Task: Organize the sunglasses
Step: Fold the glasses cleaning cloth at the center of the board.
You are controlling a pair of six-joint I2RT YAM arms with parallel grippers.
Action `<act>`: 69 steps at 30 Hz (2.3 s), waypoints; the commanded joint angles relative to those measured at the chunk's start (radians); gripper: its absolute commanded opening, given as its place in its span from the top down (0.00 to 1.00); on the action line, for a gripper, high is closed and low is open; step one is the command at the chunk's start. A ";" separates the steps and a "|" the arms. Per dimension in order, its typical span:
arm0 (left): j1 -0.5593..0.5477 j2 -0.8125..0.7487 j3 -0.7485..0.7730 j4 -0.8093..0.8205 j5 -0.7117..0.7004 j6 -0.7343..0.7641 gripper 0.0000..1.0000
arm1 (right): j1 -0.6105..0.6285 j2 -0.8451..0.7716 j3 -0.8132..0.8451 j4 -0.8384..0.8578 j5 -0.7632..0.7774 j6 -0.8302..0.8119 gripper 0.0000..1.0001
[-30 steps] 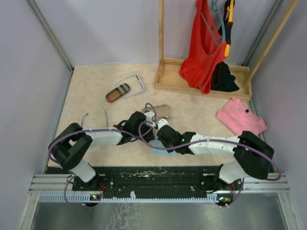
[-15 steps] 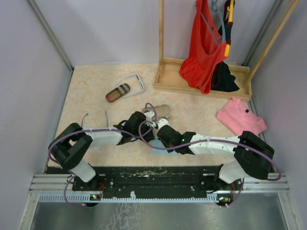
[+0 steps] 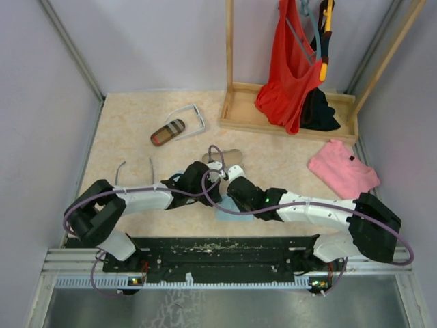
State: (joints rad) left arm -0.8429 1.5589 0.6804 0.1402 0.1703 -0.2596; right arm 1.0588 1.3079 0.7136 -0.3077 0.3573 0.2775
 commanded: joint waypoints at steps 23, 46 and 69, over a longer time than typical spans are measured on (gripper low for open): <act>-0.026 0.052 0.155 -0.136 -0.189 0.101 0.99 | -0.156 -0.071 -0.026 0.116 0.087 -0.141 1.00; -0.104 0.016 0.092 -0.163 -0.176 0.126 0.99 | -0.158 -0.078 -0.044 -0.003 -0.125 -0.042 1.00; -0.203 -0.045 0.055 -0.214 -0.191 0.089 0.99 | -0.158 -0.046 -0.037 -0.102 -0.145 0.039 1.00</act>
State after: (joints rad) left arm -0.9836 1.5688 0.7521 -0.0532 -0.0528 -0.2317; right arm 0.9142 1.2793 0.6674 -0.4343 0.1696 0.2543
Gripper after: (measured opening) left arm 0.009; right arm 0.005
